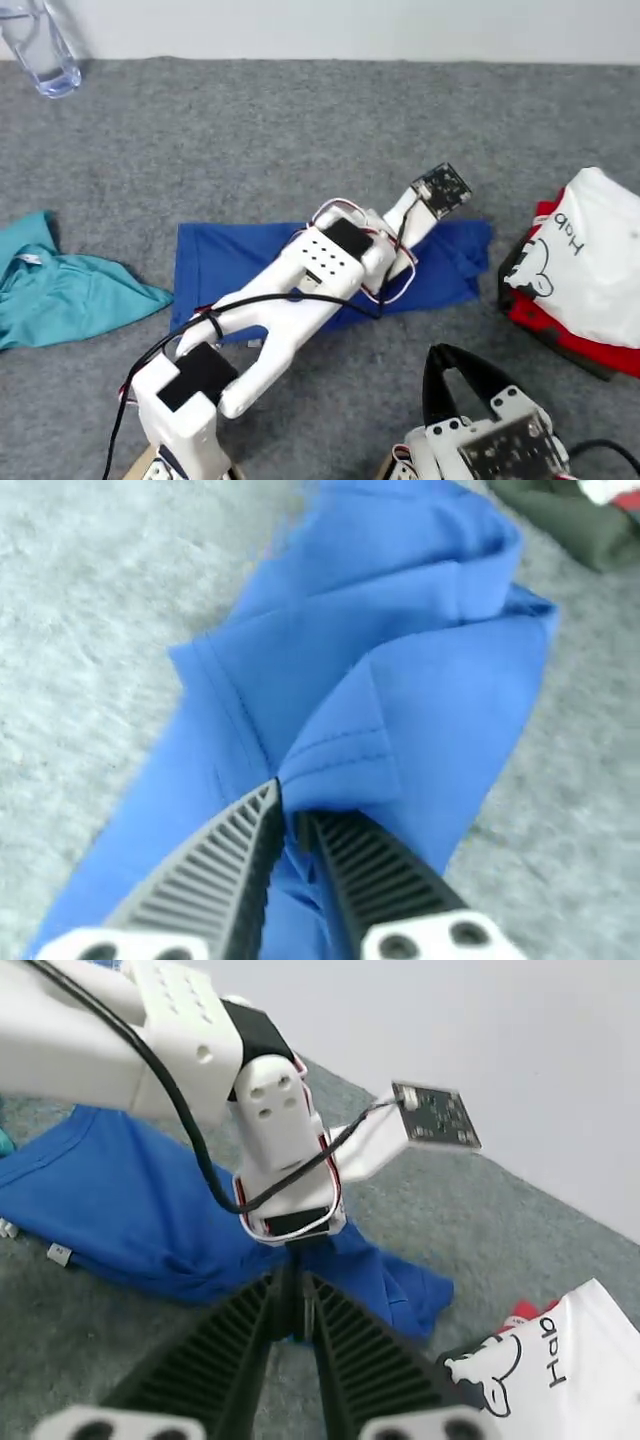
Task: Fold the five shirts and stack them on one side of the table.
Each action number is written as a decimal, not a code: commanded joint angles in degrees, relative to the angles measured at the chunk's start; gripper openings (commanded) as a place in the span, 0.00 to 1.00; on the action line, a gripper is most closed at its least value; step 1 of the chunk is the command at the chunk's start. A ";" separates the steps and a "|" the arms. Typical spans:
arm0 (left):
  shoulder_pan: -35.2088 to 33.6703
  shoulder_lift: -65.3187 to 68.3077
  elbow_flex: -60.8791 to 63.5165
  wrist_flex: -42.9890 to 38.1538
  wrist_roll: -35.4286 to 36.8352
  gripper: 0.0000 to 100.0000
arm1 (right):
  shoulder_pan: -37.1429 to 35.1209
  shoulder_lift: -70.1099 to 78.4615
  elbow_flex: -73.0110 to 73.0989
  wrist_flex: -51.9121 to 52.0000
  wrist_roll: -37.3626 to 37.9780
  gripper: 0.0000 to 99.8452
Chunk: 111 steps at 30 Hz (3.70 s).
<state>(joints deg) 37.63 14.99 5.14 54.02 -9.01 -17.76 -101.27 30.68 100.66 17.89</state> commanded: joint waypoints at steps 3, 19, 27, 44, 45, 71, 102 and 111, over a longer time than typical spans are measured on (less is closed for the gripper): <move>-0.97 1.14 -2.24 -2.20 -1.85 0.10 | -0.22 0.40 0.00 2.24 -0.18 0.01; -9.67 0.97 -2.42 -0.26 -2.11 0.22 | -0.22 0.40 0.00 2.33 -0.09 0.01; -5.45 -11.87 -2.24 9.05 -0.62 0.22 | -0.22 0.40 0.00 2.33 -0.09 0.01; -8.53 -4.40 6.37 5.10 0.35 0.22 | -0.22 0.40 0.00 2.33 -0.26 0.01; -9.76 -2.99 6.29 4.40 0.18 0.22 | -0.22 0.40 0.00 2.33 -0.26 0.01; -37.80 -26.64 12.26 22.15 0.53 0.25 | -0.22 0.40 0.00 2.33 -0.18 0.01; -49.14 5.71 8.57 15.56 -3.16 0.08 | -0.13 0.40 0.00 2.42 -0.26 0.01; -48.35 -3.08 8.75 22.95 -11.25 0.01 | -0.13 0.40 0.00 2.42 -0.35 0.01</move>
<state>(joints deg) -8.62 17.36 14.81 74.86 -19.56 -17.76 -101.27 30.68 100.66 17.89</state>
